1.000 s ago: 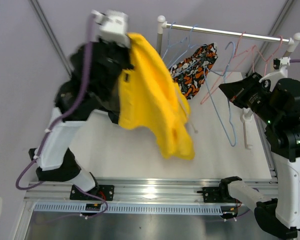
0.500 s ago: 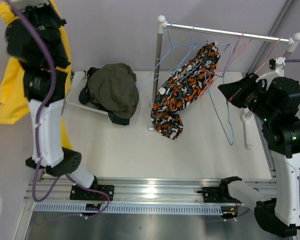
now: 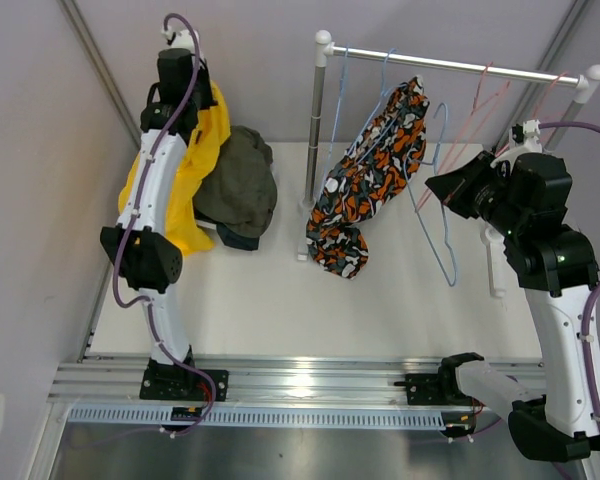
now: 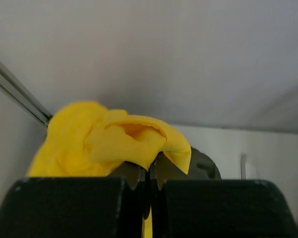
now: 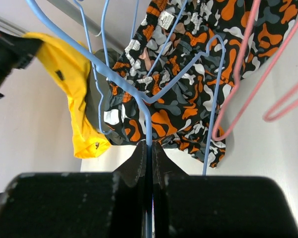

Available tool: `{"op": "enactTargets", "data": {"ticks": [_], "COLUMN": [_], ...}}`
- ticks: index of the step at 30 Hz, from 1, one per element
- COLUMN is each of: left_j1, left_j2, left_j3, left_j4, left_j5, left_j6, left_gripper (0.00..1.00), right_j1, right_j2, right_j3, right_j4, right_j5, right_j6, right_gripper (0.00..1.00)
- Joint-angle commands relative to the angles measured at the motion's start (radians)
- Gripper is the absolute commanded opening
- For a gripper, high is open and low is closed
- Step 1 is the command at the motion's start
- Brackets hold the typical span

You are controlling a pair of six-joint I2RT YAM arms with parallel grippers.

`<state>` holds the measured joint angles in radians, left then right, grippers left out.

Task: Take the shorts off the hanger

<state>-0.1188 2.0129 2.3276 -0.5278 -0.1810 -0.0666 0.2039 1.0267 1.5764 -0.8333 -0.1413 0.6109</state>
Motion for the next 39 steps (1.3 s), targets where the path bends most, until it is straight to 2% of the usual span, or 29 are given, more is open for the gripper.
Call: {"op": "enactTargets", "data": {"ticks": [1, 2, 3, 4, 5, 8, 11, 12, 14, 16, 17, 20, 25, 32, 35, 36, 37, 39], "left_j1": [-0.007, -0.007, -0.007, -0.007, -0.007, -0.022, -0.09, -0.14, -0.192, -0.257, -0.269, -0.303, -0.305, -0.305, -0.305, -0.305, -0.305, -0.305], "left_j2": [-0.059, -0.065, -0.071, -0.078, -0.109, -0.201, -0.418, -0.537, -0.65, -0.799, -0.848, -1.023, -1.229, -1.293, -1.293, -1.292, -1.29, -1.284], "left_j3": [-0.054, -0.065, -0.112, -0.128, -0.145, -0.301, -0.605, -0.654, -0.837, -0.917, -1.036, -1.222, -1.41, -1.511, -1.524, -1.525, -1.521, -1.519], "left_j4": [0.025, 0.011, -0.021, -0.032, -0.041, -0.037, 0.07, 0.092, 0.145, 0.158, 0.169, 0.184, 0.163, 0.144, 0.16, 0.164, 0.164, 0.166], "left_j5": [0.1, 0.11, 0.117, 0.115, 0.101, 0.067, 0.028, 0.015, -0.023, -0.02, -0.015, -0.005, -0.029, -0.005, 0.008, 0.012, 0.017, 0.023], "left_j6": [-0.087, -0.099, -0.108, -0.13, -0.142, -0.162, -0.13, -0.116, -0.108, -0.114, -0.124, -0.137, -0.13, -0.133, -0.134, -0.134, -0.136, -0.137], "left_gripper": [0.0, 0.02, 0.15, 0.43, 0.99, 0.99, 0.99, 0.99, 0.99, 0.99, 0.99, 0.99, 0.99, 0.99, 0.99, 0.99, 0.99, 0.99], "right_j1": [0.008, 0.011, 0.011, 0.012, 0.012, 0.012, 0.008, 0.002, -0.011, -0.024, -0.04, -0.063, -0.103, -0.127, -0.13, -0.13, -0.132, -0.127], "right_j2": [-0.008, -0.005, -0.002, 0.001, 0.016, 0.07, 0.122, 0.151, 0.182, 0.228, 0.242, 0.285, 0.346, 0.378, 0.365, 0.359, 0.348, 0.319], "right_j3": [-0.004, -0.007, -0.01, -0.007, -0.001, 0.069, 0.172, 0.197, 0.256, 0.298, 0.325, 0.338, 0.258, 0.171, 0.163, 0.163, 0.163, 0.162], "right_j4": [0.086, 0.098, 0.109, 0.118, 0.129, 0.134, 0.12, 0.125, 0.132, 0.131, 0.132, 0.16, 0.262, 0.332, 0.323, 0.318, 0.312, 0.3], "right_j5": [-0.003, -0.006, -0.01, -0.02, -0.024, -0.008, 0.028, 0.034, 0.058, 0.072, 0.08, 0.117, 0.14, 0.164, 0.167, 0.17, 0.172, 0.17], "right_j6": [0.007, 0.007, 0.007, 0.004, 0.001, -0.029, -0.062, -0.068, -0.079, -0.083, -0.082, -0.083, -0.071, -0.057, -0.062, -0.063, -0.065, -0.065], "right_gripper": [0.0, 0.0, 0.0, 0.0, 0.0, 0.0, 0.0, 0.0, 0.0, 0.0, 0.0, 0.0, 0.0, 0.0, 0.41, 0.81, 0.98, 0.99]}}
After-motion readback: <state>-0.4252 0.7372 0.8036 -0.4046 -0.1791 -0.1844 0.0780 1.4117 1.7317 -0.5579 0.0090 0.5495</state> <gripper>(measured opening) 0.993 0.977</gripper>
